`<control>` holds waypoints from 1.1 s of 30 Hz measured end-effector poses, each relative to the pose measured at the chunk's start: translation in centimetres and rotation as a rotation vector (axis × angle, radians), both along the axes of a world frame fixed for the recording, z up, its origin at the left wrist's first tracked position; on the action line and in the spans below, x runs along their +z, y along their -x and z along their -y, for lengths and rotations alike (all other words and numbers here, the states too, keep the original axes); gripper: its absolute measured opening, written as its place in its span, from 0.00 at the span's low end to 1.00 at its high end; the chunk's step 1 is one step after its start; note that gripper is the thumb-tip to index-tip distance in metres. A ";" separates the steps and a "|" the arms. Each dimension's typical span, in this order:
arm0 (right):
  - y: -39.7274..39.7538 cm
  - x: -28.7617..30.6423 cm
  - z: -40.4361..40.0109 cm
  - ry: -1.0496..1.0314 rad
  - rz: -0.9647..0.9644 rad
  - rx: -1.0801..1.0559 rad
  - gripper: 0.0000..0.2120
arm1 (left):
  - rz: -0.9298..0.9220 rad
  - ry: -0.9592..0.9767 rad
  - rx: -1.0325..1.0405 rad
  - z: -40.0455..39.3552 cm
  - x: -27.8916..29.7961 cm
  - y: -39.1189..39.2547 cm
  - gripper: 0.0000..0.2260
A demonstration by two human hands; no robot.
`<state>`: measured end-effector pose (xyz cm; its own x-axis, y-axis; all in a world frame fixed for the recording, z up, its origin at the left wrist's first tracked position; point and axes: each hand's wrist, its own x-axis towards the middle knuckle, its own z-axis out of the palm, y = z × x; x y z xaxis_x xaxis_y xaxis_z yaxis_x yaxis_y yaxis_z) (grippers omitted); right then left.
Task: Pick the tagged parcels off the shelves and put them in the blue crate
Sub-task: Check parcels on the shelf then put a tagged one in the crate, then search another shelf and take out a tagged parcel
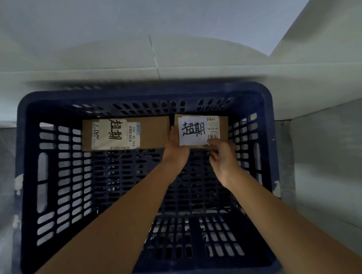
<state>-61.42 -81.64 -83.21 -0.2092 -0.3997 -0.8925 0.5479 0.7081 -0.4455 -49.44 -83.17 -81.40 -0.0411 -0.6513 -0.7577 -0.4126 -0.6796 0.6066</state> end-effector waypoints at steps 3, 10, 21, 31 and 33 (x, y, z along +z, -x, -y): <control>0.1 -0.3 -0.2 0.004 0.003 0.035 0.33 | 0.147 0.075 -0.124 -0.2 0.0 -0.3 0.31; 0.3 1.7 -0.6 -0.087 -0.183 0.329 0.38 | 0.195 0.111 -0.113 -0.5 2.5 -1.5 0.28; -2.5 21.5 0.6 0.242 -0.519 1.052 0.27 | 0.500 0.101 -0.349 -1.5 22.5 -5.8 0.13; -11.5 35.3 -1.9 0.833 -1.037 1.634 0.26 | 0.973 0.412 -0.347 -9.2 35.4 -12.6 0.26; -14.1 37.3 -2.7 0.964 -1.132 1.799 0.27 | 1.013 0.424 -0.236 -12.6 37.3 -15.8 0.26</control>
